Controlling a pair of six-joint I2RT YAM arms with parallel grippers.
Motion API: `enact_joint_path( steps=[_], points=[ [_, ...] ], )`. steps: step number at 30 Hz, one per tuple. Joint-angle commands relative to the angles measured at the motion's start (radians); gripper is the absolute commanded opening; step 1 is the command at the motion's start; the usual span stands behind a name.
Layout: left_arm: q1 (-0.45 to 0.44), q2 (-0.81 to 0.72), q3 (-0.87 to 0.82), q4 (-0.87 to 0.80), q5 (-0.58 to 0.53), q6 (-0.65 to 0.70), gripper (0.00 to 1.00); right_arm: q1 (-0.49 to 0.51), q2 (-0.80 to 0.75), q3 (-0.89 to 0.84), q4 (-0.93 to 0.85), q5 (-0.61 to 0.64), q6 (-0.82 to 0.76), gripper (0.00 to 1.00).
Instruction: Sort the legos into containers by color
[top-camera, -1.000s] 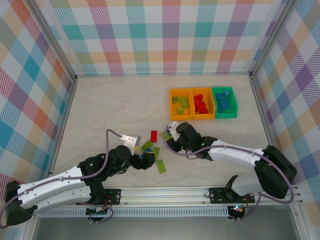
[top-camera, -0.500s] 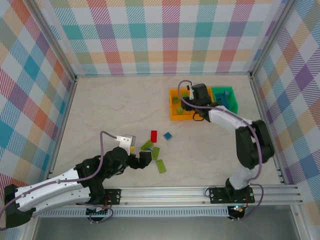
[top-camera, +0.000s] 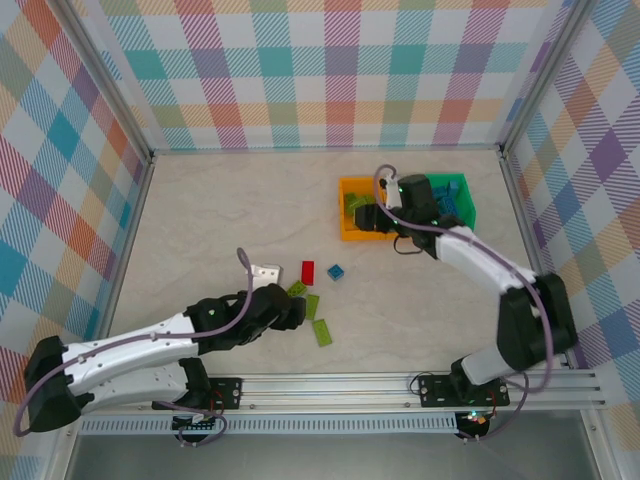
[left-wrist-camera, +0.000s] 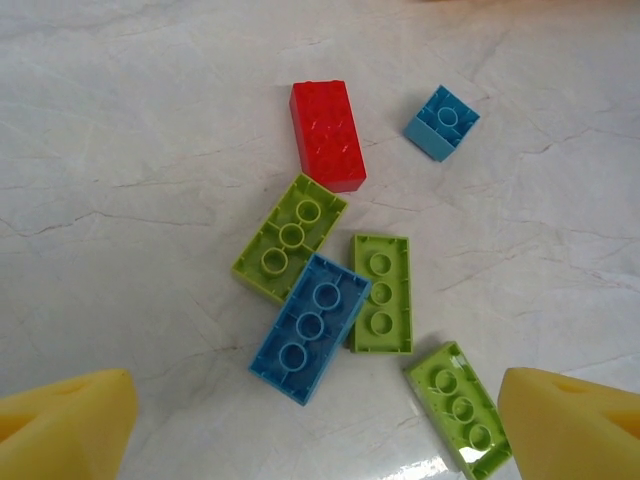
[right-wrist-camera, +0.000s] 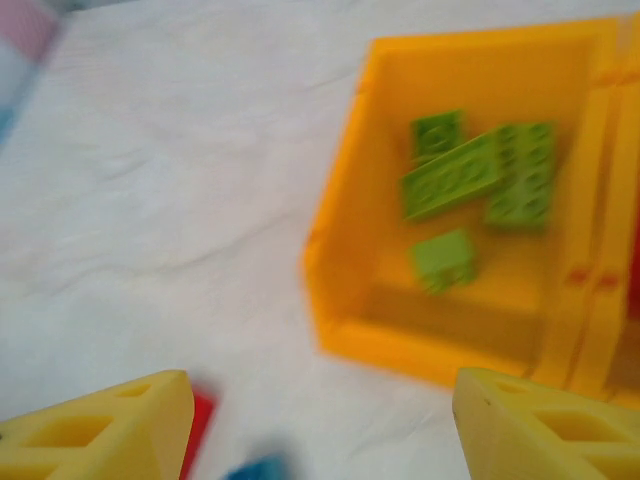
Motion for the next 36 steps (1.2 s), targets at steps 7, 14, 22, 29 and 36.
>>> enact_joint_path(
  steps=[7,14,22,29,36],
  points=[
    [0.186,0.312,0.12,0.088,0.16,0.17,0.91,0.244,-0.364,-0.23,-0.244,-0.309,0.047,0.76],
    [0.285,0.467,0.181,0.128,0.251,0.278,0.91,0.38,-0.457,-0.339,-0.318,-0.319,0.117,0.76],
    [0.3,0.622,0.247,0.159,0.266,0.338,0.8,0.413,-0.476,-0.407,-0.226,-0.307,0.194,0.75],
    [0.314,0.69,0.261,0.154,0.196,0.332,0.67,0.416,-0.476,-0.402,-0.232,-0.296,0.185,0.75],
    [0.323,0.688,0.242,0.15,0.148,0.299,0.48,0.416,-0.471,-0.401,-0.231,-0.266,0.184,0.76]
  ],
)
